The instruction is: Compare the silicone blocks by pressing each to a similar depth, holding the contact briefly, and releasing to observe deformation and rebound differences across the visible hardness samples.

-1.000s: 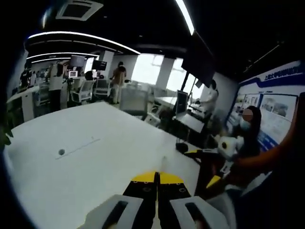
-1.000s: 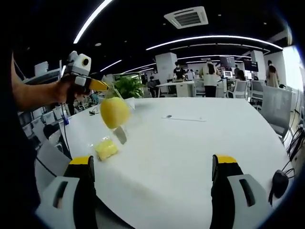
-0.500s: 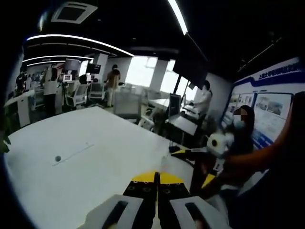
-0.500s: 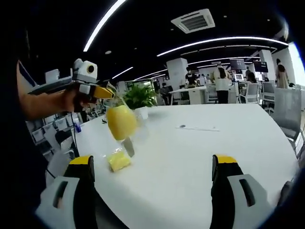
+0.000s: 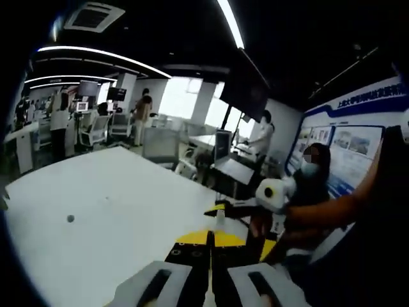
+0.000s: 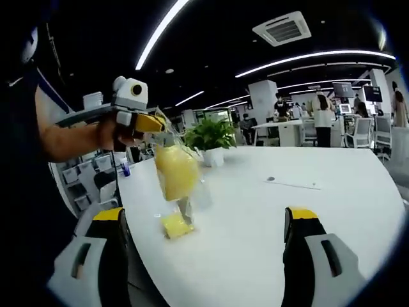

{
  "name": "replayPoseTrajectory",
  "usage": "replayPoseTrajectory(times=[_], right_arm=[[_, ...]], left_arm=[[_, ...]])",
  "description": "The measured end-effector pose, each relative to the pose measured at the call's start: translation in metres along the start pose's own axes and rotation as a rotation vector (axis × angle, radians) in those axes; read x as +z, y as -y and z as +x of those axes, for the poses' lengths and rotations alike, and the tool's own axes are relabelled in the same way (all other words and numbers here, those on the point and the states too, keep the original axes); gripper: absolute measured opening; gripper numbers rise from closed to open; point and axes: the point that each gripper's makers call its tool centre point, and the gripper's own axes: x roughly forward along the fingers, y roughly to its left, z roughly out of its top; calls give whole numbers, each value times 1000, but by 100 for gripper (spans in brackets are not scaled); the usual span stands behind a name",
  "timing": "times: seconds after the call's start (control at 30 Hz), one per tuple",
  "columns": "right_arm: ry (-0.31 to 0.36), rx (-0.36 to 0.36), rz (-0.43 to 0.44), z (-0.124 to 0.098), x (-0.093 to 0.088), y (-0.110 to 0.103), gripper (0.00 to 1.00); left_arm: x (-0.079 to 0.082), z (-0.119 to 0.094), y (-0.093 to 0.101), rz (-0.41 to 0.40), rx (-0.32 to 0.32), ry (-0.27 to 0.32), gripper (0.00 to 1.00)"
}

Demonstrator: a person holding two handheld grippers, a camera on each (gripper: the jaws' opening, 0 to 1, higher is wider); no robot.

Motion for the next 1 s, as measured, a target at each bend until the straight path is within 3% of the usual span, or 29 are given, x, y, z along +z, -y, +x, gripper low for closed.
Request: replayPoseTrajectory(times=[0.1,0.13,0.2,0.43,0.63,1.0], right_arm=[[2,80,-66,11,0,-17,96],[8,71,-55,12,1,-16,96],[-1,122,-43,17,-1,-26,92],[87,151,10,24,20,-30,82],[110,176,-12,26,31,-40,70],[155,217,21,26,42,-49,50]], left_arm=[[4,0,6,2,-17,6,0],[5,0,9,7,-24,10,0],[6,0,11,5,-33,10,0],[14,0,28,23,-71,4,0],[14,2,39,30,-104,-21,0],[22,0,44,24,-116,-2,0]])
